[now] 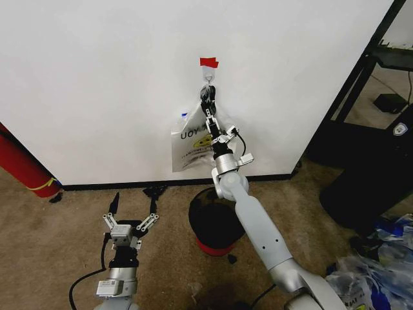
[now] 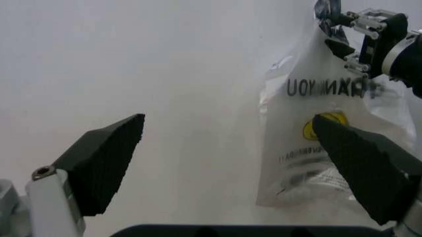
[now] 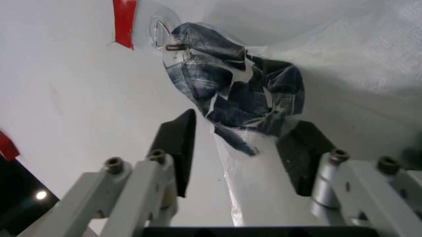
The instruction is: Pick up the garbage bag from the wall and place it over the trash bin.
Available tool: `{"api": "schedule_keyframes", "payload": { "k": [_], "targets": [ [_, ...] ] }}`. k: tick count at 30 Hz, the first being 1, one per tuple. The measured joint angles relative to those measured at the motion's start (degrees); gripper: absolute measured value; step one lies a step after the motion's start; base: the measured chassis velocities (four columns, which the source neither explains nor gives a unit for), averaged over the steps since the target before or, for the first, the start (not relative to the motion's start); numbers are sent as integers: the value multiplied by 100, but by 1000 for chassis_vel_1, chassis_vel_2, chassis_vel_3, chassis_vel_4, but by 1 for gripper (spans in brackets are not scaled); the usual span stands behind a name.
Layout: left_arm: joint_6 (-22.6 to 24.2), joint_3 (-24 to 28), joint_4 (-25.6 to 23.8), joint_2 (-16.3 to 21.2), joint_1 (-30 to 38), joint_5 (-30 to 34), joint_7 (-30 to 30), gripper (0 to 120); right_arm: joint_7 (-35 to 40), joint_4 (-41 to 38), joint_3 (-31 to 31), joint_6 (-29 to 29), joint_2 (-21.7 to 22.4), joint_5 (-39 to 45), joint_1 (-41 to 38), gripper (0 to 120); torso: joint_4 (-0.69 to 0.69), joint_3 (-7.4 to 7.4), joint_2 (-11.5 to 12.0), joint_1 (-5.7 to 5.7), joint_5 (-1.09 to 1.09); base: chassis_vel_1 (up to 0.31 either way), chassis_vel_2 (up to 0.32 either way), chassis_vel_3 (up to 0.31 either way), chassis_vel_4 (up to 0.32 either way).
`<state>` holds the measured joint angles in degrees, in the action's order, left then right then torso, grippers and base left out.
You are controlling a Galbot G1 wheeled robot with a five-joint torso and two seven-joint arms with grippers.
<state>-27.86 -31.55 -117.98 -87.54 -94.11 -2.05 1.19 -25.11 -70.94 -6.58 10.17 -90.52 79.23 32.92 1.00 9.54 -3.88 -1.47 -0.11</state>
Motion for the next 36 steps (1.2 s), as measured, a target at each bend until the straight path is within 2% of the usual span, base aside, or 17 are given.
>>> {"api": "schedule_keyframes", "payload": {
  "k": [5,6,12,21,36],
  "targets": [
    [-12,-2,0,18,-2,-9,0,100,-10,16,-34,-1,7,-47,-3,19,0,0,0,0,0,0,0,0,0],
    [-12,-2,0,18,-2,-9,0,100,-10,16,-34,-1,7,-47,-3,19,0,0,0,0,0,0,0,0,0],
    [-12,6,16,46,16,-11,0,100,-9,-10,-98,4,8,-100,12,0,0,0,0,0,0,0,0,0,0],
    [-12,-8,29,109,42,37,1,100,15,-425,-51,35,129,-336,459,0,0,0,0,0,0,0,0,0,0],
    [-81,39,-113,118,-19,108,5,100,-56,-1813,-246,83,726,-1024,2615,0,0,-1,0,0,0,0,0,0,0]
  ]
}}
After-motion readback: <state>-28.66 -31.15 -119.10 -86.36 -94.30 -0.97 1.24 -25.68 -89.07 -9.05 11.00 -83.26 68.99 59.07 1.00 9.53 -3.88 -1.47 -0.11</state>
